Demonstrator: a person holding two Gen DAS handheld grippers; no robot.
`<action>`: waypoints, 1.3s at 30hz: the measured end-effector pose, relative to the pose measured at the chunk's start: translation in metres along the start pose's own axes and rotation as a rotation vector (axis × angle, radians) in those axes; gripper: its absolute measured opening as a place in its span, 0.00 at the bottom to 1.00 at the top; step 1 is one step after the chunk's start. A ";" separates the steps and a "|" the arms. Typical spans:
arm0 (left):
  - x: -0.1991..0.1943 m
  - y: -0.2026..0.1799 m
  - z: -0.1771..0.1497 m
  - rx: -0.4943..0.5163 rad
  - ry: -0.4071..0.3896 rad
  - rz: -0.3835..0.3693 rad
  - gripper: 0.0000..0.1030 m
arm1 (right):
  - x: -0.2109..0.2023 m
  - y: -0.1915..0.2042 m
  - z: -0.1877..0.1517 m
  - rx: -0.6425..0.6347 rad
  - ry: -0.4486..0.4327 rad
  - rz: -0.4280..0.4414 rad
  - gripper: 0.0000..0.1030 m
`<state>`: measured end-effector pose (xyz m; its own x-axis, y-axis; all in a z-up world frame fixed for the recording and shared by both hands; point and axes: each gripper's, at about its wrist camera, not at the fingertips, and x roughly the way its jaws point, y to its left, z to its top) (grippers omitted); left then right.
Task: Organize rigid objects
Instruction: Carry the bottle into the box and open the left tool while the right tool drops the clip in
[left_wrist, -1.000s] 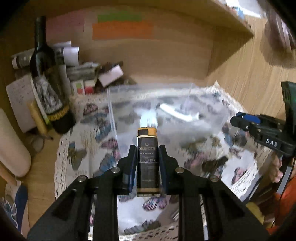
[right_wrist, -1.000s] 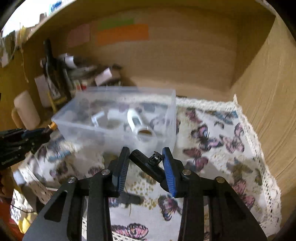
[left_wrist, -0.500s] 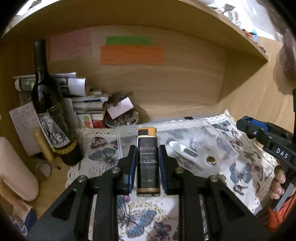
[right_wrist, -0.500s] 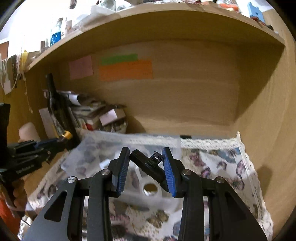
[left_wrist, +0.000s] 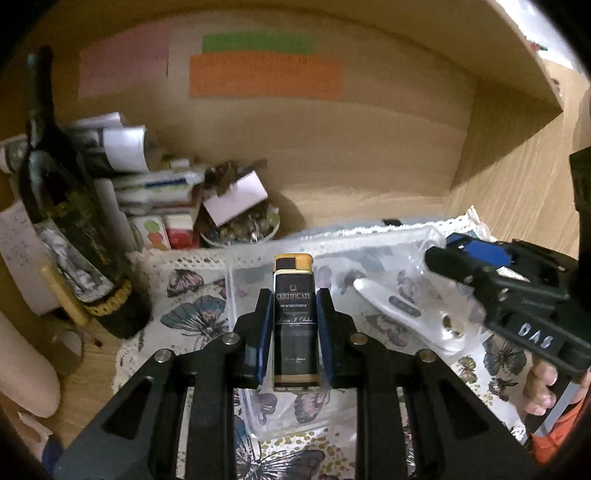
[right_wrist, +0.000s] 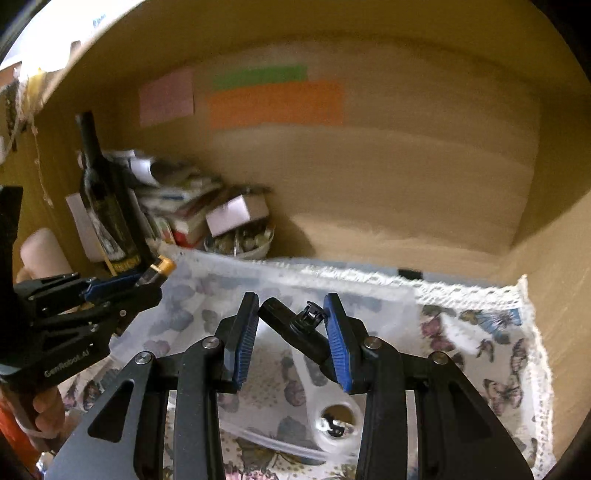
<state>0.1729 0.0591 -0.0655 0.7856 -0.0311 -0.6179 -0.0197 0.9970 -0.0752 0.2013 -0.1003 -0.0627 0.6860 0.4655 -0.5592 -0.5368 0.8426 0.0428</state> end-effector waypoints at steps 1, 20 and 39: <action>0.004 0.000 -0.002 0.000 0.010 -0.001 0.22 | 0.007 0.001 -0.002 0.001 0.021 0.009 0.32; 0.009 0.003 -0.007 -0.025 0.059 -0.015 0.26 | 0.046 0.012 -0.015 -0.022 0.132 0.019 0.54; -0.055 -0.030 -0.052 0.090 0.011 -0.011 0.76 | -0.069 -0.005 -0.036 0.004 -0.038 -0.039 0.79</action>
<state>0.0978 0.0277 -0.0700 0.7786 -0.0424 -0.6260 0.0452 0.9989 -0.0114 0.1390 -0.1468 -0.0543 0.7248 0.4422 -0.5283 -0.5073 0.8614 0.0251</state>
